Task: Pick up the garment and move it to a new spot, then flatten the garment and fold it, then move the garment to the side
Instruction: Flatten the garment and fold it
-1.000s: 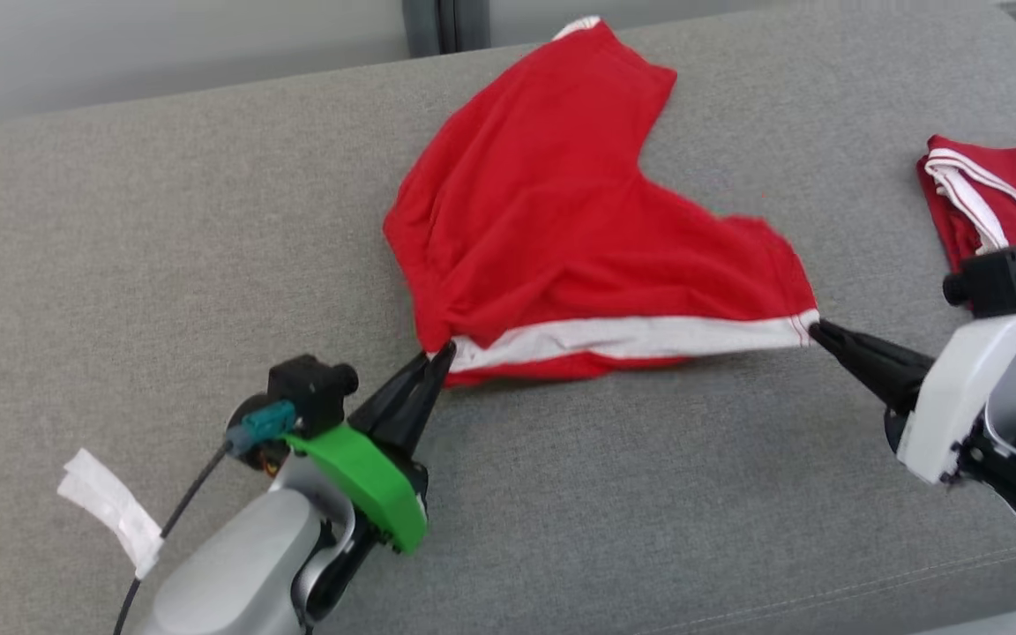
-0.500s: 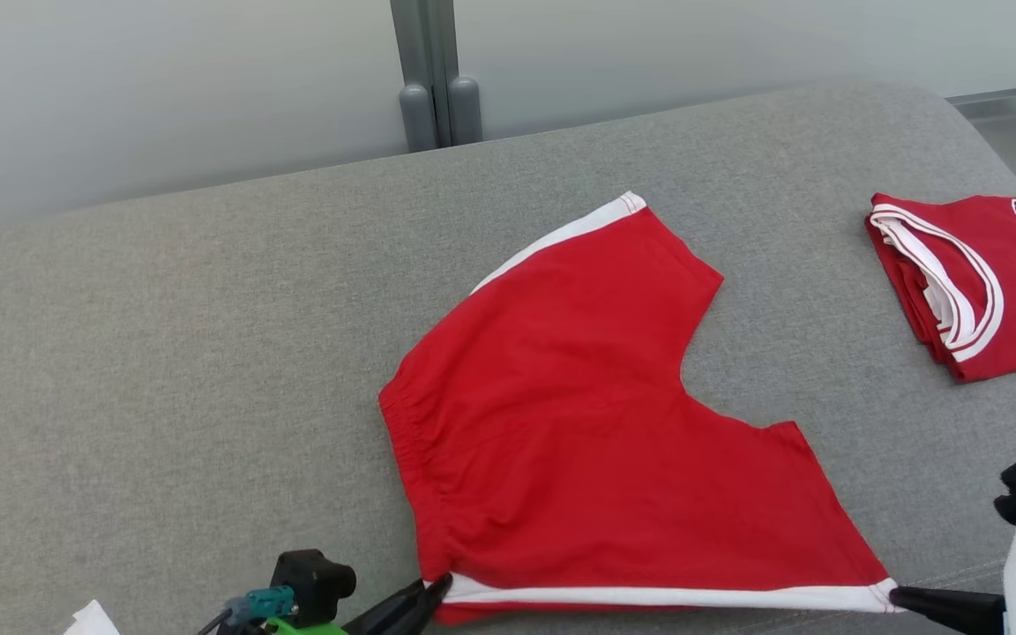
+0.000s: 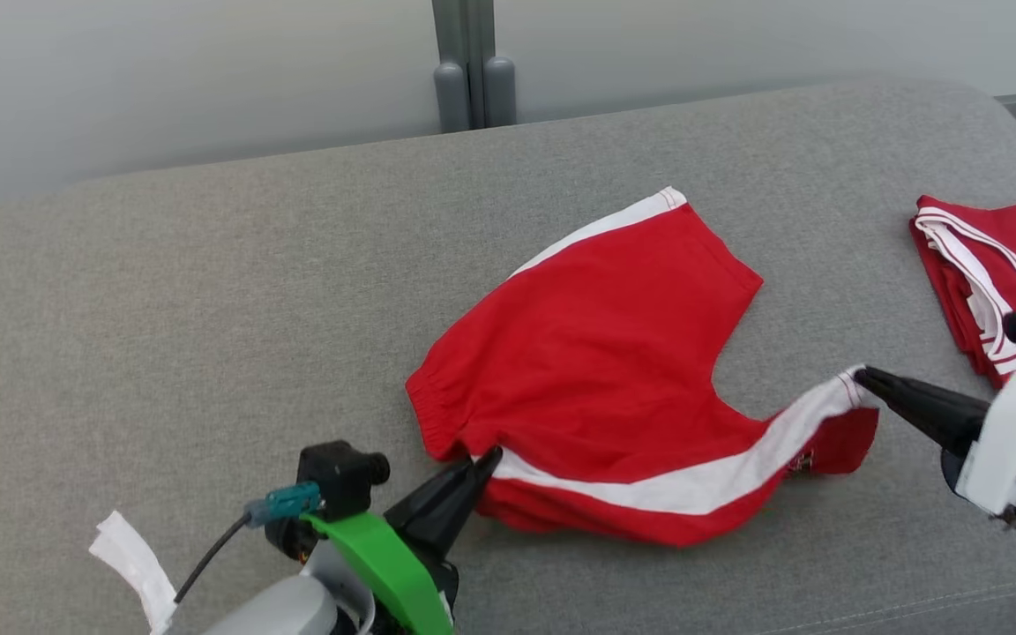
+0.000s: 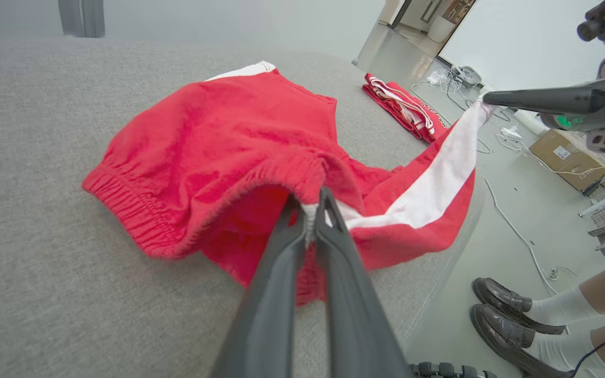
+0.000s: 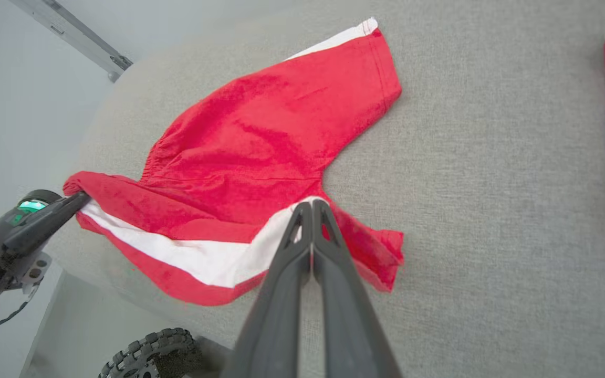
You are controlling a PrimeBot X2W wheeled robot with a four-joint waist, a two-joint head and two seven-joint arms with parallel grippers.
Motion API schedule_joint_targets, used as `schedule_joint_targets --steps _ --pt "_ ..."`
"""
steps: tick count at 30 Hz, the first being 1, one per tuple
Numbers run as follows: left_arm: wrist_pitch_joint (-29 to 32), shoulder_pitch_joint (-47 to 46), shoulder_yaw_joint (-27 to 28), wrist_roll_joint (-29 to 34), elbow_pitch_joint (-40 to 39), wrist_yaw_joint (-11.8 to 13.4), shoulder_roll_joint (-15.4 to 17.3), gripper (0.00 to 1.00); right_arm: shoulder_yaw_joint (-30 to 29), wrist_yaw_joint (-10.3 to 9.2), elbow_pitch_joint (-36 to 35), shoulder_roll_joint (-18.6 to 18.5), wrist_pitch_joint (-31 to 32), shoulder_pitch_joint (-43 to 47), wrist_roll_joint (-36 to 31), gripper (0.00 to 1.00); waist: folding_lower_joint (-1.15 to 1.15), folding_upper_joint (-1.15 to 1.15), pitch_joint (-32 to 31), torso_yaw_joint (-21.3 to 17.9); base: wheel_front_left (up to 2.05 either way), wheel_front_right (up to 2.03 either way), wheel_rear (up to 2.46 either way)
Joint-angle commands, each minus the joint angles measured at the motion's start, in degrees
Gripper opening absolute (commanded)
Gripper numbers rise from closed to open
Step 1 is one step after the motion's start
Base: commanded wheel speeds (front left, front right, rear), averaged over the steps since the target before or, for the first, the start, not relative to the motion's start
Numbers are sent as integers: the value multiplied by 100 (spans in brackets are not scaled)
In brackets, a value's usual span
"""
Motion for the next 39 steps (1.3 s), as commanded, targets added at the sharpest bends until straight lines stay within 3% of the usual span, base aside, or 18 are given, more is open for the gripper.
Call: schedule_joint_targets --steps 1,6,12,22,30,34,35,36,37,38,39 --pt "36 -198 66 -7 131 -26 -100 0 -6 -1 108 163 52 -287 -162 0 0 0 158 129 0 0 0" --pt "4 -757 298 -58 736 137 -495 0 83 -1 564 864 30 -1249 -457 0 0 0 453 269 0 0 0" --pt "-91 -1315 600 -181 1449 378 -1018 0 246 -1 1253 1236 -428 -2282 -974 0 0 0 867 442 0 0 0" --pt "-234 -1796 876 -231 2315 758 -1643 0 708 -1 2655 1481 -1106 -3416 -1617 0 0 0 1381 740 0 0 0" --pt "-300 -1888 978 -283 2582 855 -1894 0 826 -2 3691 1655 -1699 -3918 -1976 0 0 0 1526 951 0 0 0" --pt "-315 -1907 916 -316 2632 774 -1978 0 932 -2 4037 1780 -1780 -4059 -1995 0 0 0 1536 1010 0 0 0" --pt "-312 -1924 892 -320 2639 751 -1995 6 962 -2 4115 1798 -1766 -4078 -1983 0 0 0 1539 1022 0 0 0" --pt "-299 -1939 862 -315 2647 734 -2006 33 990 -2 4172 1818 -1789 -4092 -1976 0 0 0 1539 1030 0 0 0" --pt "-296 -1957 838 -317 2661 717 -2018 90 1000 -2 4261 1845 -1807 -4106 -1942 0 0 0 1538 1038 0 0 0" --pt "-287 -1963 821 -326 2669 699 -2024 100 1004 -2 4332 1869 -1812 -4117 -1918 0 0 0 1537 1042 0 0 0" --pt "-285 -1974 797 -334 2675 668 -2033 100 1030 -2 4396 1893 -1836 -4142 -1923 24 0 0 1535 1046 0 0 0"
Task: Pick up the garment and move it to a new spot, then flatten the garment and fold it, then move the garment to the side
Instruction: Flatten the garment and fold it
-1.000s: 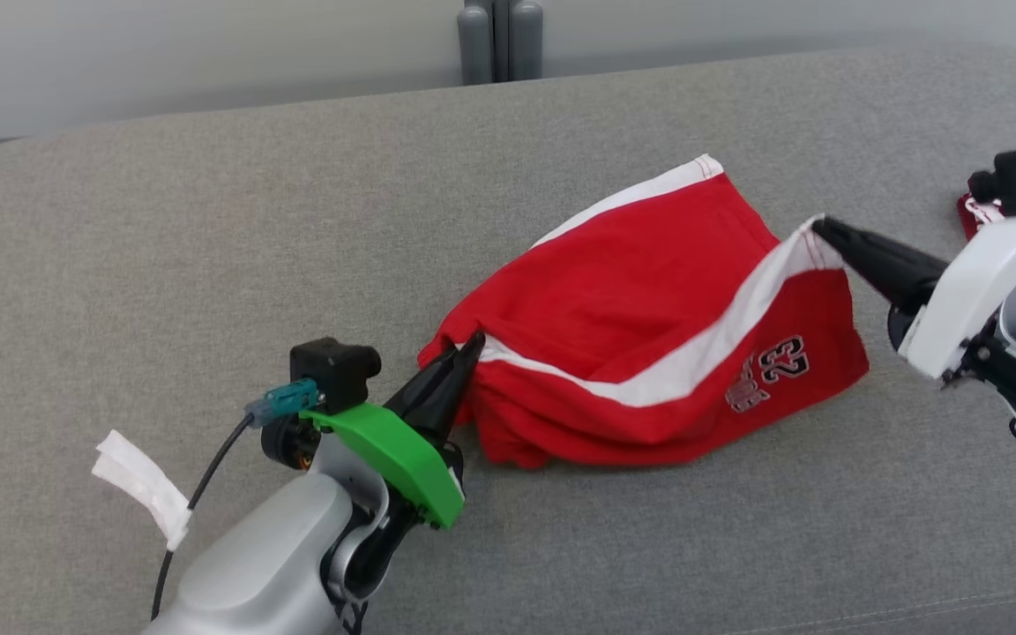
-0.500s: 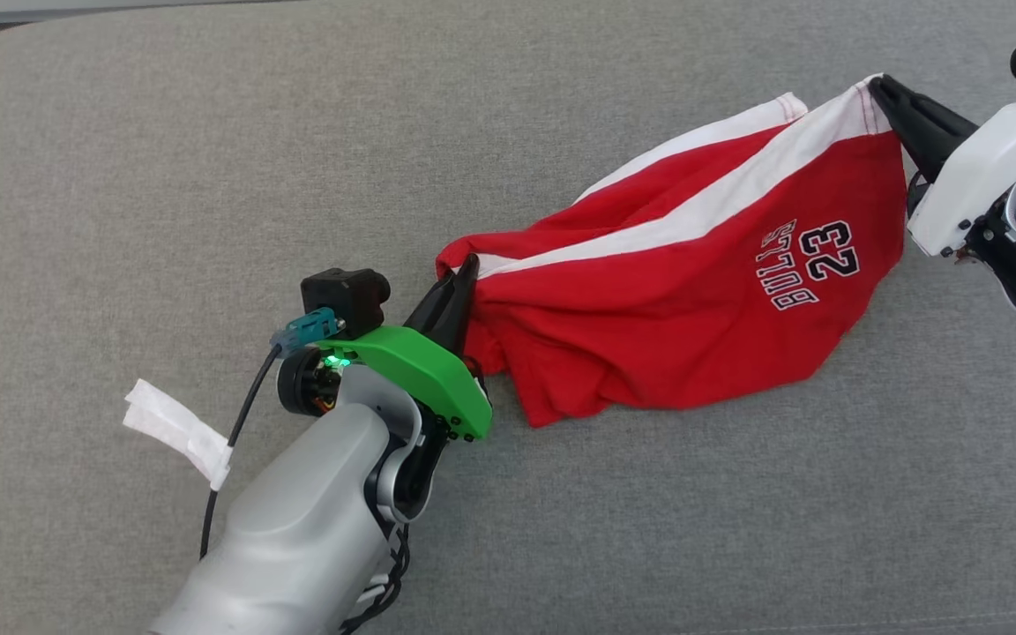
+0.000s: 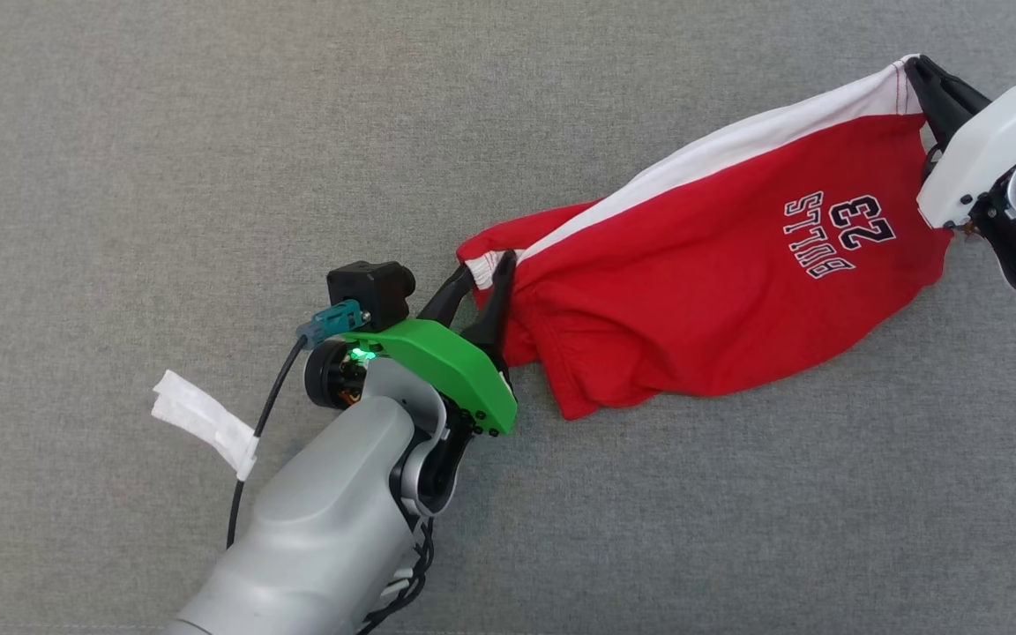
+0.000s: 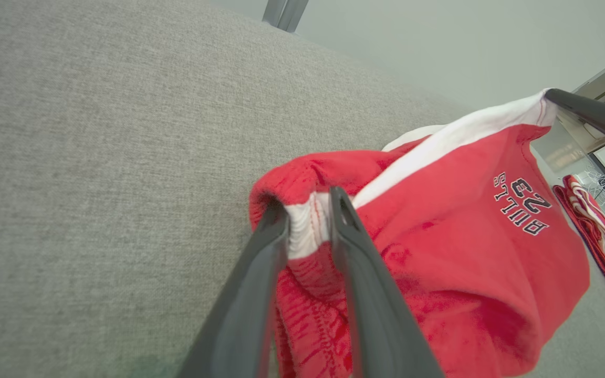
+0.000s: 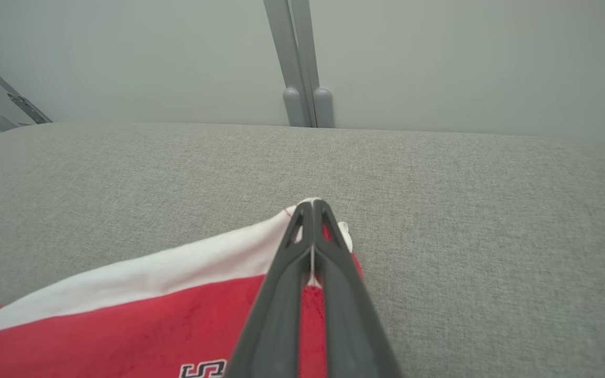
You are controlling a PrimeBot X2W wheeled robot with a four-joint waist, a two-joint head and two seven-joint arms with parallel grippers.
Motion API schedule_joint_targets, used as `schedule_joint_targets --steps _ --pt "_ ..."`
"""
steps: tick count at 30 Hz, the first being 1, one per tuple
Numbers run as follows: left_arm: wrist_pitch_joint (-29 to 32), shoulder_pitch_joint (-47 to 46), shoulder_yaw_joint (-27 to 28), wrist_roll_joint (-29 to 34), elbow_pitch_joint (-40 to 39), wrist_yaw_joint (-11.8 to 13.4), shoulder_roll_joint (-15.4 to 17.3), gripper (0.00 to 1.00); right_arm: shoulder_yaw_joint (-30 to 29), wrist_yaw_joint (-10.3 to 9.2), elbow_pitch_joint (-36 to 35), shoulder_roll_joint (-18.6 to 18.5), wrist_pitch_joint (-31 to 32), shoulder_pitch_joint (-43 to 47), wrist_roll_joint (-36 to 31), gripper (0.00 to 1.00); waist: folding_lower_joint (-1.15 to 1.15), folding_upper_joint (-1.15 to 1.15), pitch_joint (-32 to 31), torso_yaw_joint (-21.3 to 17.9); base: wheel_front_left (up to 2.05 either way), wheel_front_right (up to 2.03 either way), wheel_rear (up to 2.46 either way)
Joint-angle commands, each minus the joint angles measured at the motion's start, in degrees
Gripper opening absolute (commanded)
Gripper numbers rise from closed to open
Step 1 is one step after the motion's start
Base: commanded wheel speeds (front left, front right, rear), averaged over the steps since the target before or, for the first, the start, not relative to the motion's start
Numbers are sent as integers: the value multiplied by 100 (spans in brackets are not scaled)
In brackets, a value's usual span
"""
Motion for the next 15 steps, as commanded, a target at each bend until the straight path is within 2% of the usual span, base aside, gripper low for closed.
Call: schedule_joint_targets --steps 1,9,15 --pt "-7 -106 -17 -19 22 -47 -13 100 26 -1 88 35 -50 -65 41 100 0 0 -6 3 0 0 0" --pt "-38 30 -131 -62 25 -237 -14 100 229 -2 306 112 -164 -32 186 100 0 0 -210 -4 0 0 0" --pt "-62 413 -166 82 -171 -301 274 100 348 -1 218 36 25 215 590 100 0 0 -536 -20 0 0 0"
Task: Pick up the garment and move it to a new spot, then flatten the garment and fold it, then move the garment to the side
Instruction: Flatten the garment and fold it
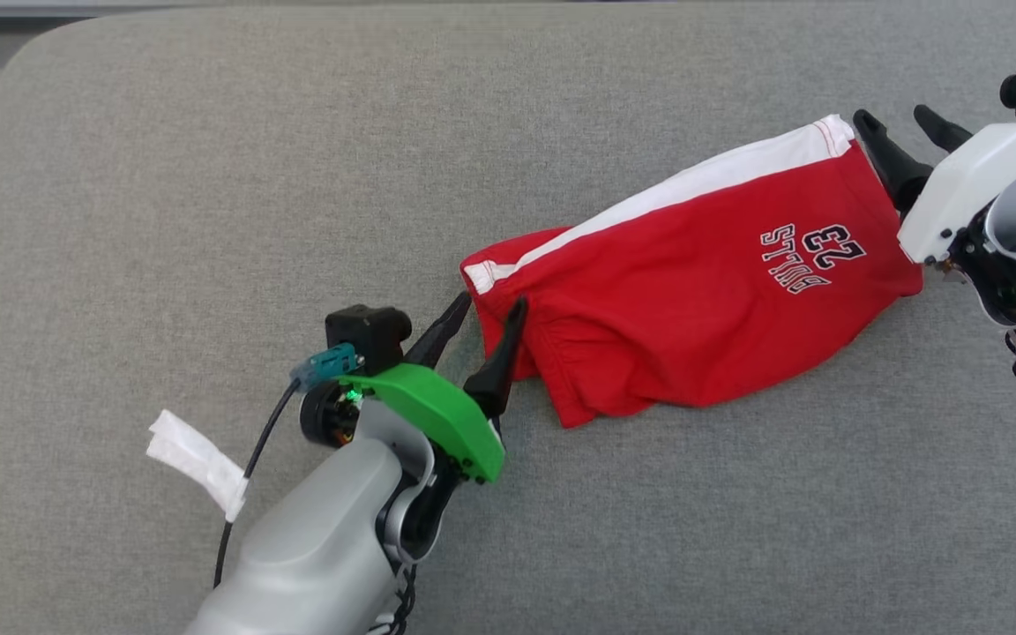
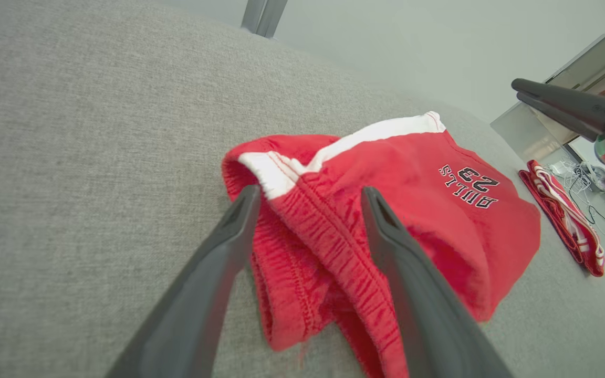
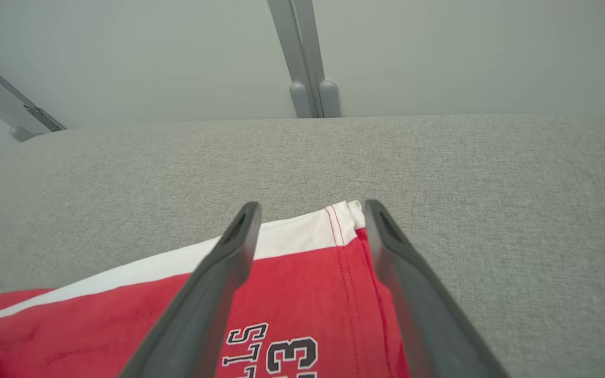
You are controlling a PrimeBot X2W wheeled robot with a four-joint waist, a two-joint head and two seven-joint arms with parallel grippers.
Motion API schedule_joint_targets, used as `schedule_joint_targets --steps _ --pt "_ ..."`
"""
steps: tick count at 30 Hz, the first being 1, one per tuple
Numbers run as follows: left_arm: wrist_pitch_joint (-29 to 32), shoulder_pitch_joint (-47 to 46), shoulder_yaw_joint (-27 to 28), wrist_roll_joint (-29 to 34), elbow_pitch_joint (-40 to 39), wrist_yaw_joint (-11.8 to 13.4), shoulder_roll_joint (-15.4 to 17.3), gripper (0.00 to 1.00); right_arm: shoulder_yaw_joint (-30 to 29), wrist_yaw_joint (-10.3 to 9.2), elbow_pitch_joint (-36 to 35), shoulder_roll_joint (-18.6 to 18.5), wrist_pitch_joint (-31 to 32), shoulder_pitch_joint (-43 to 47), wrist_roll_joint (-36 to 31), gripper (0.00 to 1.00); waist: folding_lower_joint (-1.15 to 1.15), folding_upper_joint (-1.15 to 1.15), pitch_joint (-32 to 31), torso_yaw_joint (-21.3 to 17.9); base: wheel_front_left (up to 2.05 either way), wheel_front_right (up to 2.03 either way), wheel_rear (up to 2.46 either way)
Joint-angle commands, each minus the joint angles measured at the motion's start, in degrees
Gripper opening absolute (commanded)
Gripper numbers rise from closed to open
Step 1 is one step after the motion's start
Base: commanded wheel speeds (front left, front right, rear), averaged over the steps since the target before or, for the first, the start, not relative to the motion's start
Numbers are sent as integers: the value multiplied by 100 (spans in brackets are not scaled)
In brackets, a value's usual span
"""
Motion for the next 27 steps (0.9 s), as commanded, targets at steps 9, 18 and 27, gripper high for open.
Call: schedule_joint_targets --steps 9,18,27 --pt "-50 1023 746 756 -1021 88 607 100 215 -2 140 -273 52 551 223 100 0 0 -629 80 0 0 0" --pt "-49 2474 2787 2462 -2489 -149 553 100 148 -2 515 -253 248 810 460 100 0 0 -696 276 0 0 0" --pt "-50 2975 4109 3540 -2878 -414 72 100 23 -3 1308 -185 415 549 340 100 0 0 -405 611 0 0 0"
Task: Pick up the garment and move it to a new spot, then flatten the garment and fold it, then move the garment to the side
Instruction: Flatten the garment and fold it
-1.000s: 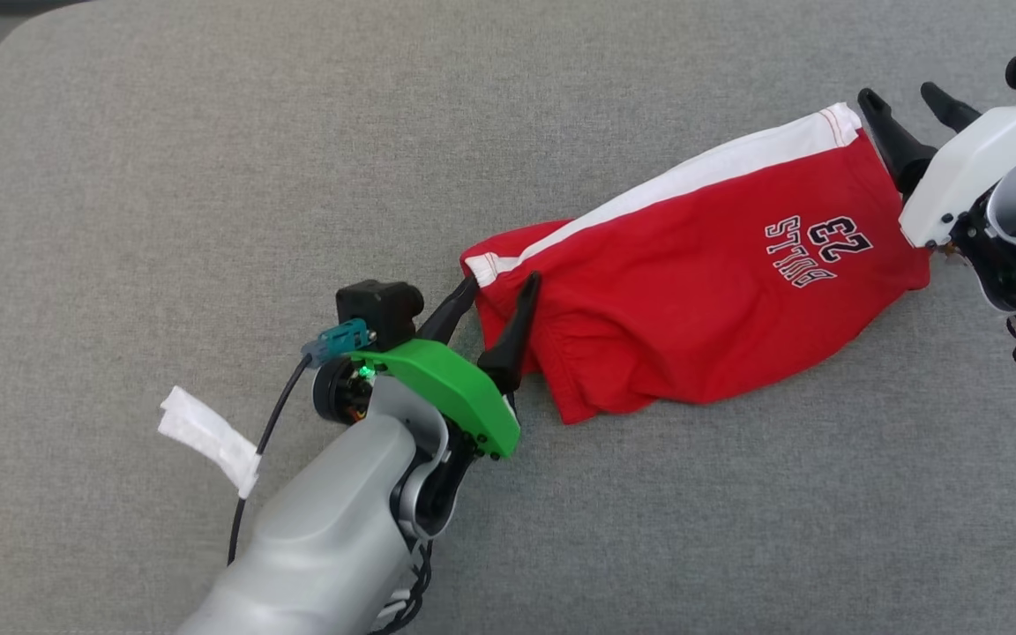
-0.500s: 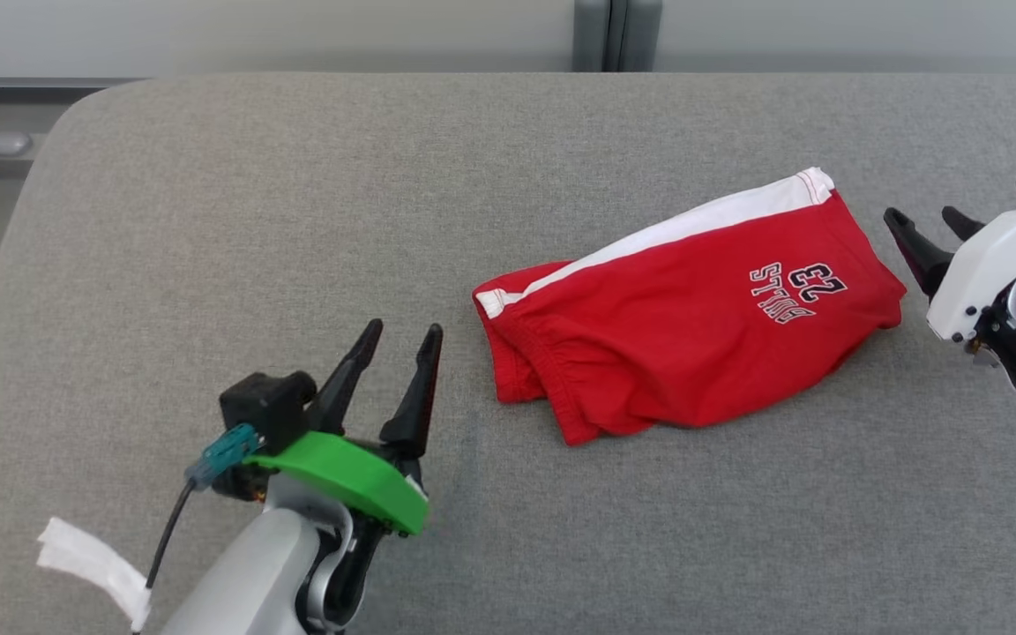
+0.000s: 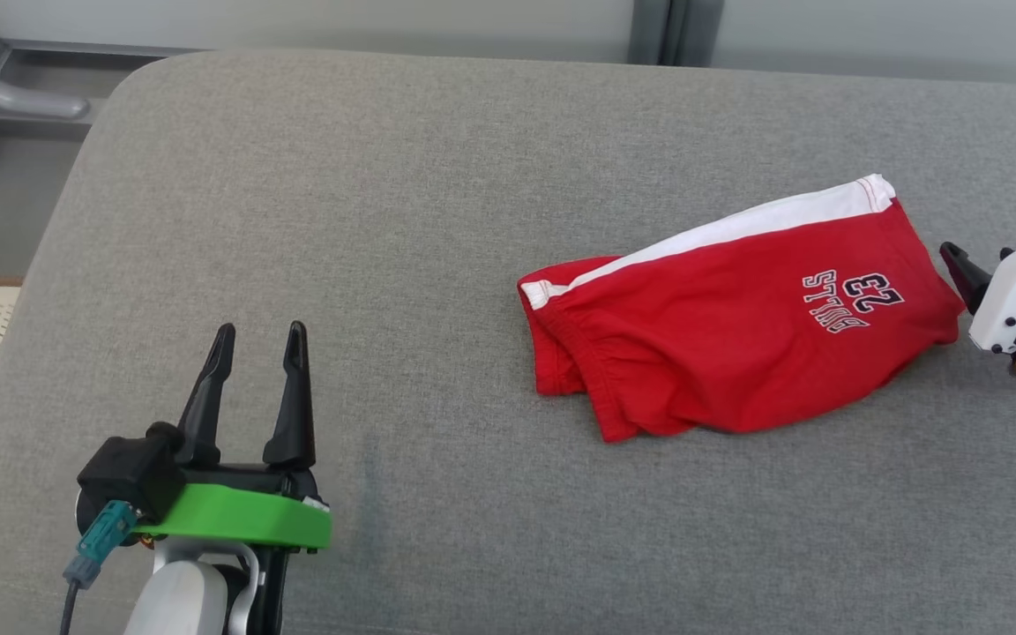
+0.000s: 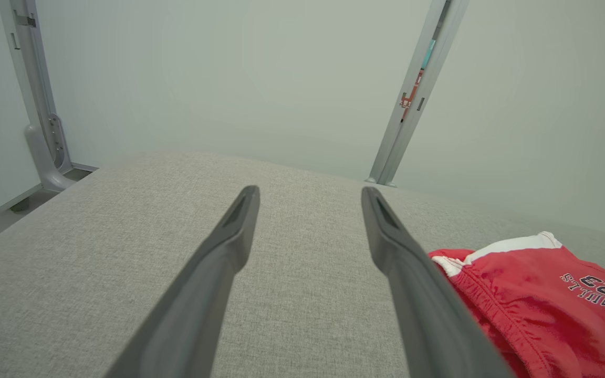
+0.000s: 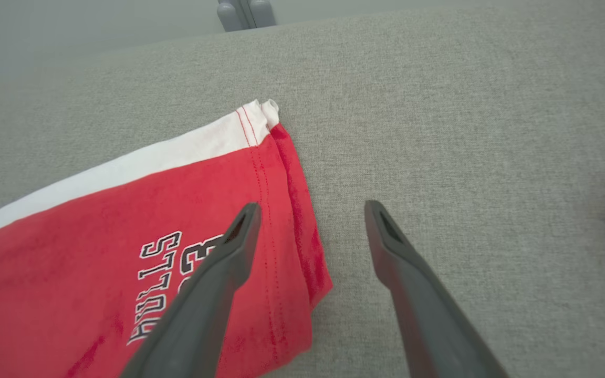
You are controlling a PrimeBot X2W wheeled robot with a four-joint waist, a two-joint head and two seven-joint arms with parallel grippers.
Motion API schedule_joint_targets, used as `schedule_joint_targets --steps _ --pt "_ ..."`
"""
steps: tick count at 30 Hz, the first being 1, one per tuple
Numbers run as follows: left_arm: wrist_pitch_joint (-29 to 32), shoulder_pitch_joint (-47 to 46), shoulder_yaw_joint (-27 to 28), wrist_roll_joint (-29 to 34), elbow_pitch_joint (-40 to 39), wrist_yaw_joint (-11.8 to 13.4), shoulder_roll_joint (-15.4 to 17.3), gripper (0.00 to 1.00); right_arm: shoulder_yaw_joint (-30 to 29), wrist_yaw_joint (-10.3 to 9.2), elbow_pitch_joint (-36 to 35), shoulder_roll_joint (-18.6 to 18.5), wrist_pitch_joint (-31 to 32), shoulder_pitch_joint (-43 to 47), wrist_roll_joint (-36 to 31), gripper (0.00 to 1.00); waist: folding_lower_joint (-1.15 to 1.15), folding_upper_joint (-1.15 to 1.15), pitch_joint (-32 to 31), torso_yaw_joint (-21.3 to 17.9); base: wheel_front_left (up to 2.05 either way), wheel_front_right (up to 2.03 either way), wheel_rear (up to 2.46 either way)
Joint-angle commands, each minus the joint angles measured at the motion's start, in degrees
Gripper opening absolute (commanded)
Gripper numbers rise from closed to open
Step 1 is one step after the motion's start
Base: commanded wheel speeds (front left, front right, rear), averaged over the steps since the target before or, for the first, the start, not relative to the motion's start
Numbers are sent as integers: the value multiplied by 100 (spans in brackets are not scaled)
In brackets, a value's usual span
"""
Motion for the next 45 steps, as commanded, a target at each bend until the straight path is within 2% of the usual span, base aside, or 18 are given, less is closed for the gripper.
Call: schedule_joint_targets --steps 1,10,15,19,20,21,35,45 --pt "-15 110 97 110 -9 -54 -49 100 -34 -3 152 18 -30 -106 -69 100 0 0 167 161 0 0 0" --pt "-14 156 354 382 -30 -214 -293 100 -209 -3 1038 305 -2 -550 -201 100 0 0 481 496 0 0 0" --pt "-15 187 361 404 9 -249 -331 100 -143 -3 1508 425 190 -626 -347 100 0 0 542 625 0 0 0" --pt "-15 186 372 399 22 -266 -354 100 -117 -2 1712 578 582 -454 -387 100 0 0 541 668 0 0 0" --pt "-15 184 374 397 17 -269 -357 100 -88 -2 1735 632 720 -395 -406 89 0 0 531 664 0 0 0" --pt "-15 180 388 386 16 -260 -358 100 -65 -2 1750 664 744 -375 -439 1 0 0 507 635 0 0 0" --pt "-15 332 379 273 92 -266 -361 100 -163 -7 1752 303 -305 -548 -685 0 0 0 -104 21 0 0 0" --pt "-15 466 364 262 152 -267 -360 100 -203 -7 1760 -87 -686 -510 -967 0 0 0 -419 -264 0 0 0"
